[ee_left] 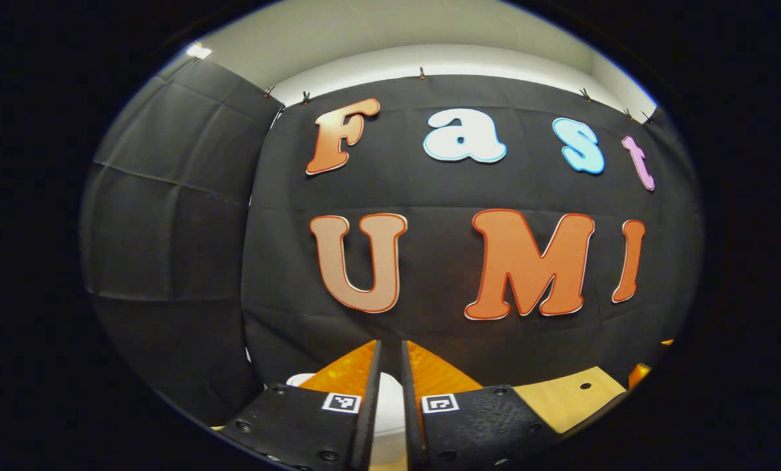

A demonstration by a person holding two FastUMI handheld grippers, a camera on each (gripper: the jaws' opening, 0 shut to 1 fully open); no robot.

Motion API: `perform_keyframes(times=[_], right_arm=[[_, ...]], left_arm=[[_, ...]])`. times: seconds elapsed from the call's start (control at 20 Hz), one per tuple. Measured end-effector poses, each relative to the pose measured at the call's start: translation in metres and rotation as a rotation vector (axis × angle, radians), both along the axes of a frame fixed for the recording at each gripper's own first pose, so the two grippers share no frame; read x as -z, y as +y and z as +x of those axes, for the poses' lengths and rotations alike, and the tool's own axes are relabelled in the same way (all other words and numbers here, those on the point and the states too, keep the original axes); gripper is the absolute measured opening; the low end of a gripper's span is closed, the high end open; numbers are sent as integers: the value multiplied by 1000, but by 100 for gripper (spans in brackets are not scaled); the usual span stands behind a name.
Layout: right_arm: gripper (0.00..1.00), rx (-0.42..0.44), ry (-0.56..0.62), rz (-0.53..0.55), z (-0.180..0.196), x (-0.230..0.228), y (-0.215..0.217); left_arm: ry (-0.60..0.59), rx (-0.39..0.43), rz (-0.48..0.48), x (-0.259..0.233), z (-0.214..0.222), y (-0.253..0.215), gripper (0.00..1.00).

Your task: Press the lid of the desktop garbage bin to open it, pick up the crumpled paper on the desktop and throw it into the bin, then pick up the pop can on the desktop and drop it into the bin, and finally close the garbage bin lid.

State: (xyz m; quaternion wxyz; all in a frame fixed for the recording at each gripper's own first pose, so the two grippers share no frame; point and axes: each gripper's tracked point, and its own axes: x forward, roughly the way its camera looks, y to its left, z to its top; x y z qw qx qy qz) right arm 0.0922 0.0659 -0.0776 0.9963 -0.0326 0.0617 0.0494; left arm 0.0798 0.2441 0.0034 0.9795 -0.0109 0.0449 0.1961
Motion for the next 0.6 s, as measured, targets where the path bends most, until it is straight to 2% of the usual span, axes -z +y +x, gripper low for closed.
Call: perform_keyframes(times=[0.1,0.3,0.45,0.6], right_arm=[[94,1,8,-1,2,3,1],[94,-2,6,-12,5,5,3],[93,-3,12,-17,5,8,3],[94,10,16,-14,9,9,-2]], left_arm=[[84,42,-31,18,8,9,2],[227,87,-84,47,20,33,0],[330,130,-175,72,23,39,0],[490,144,-273,114,21,45,0]])
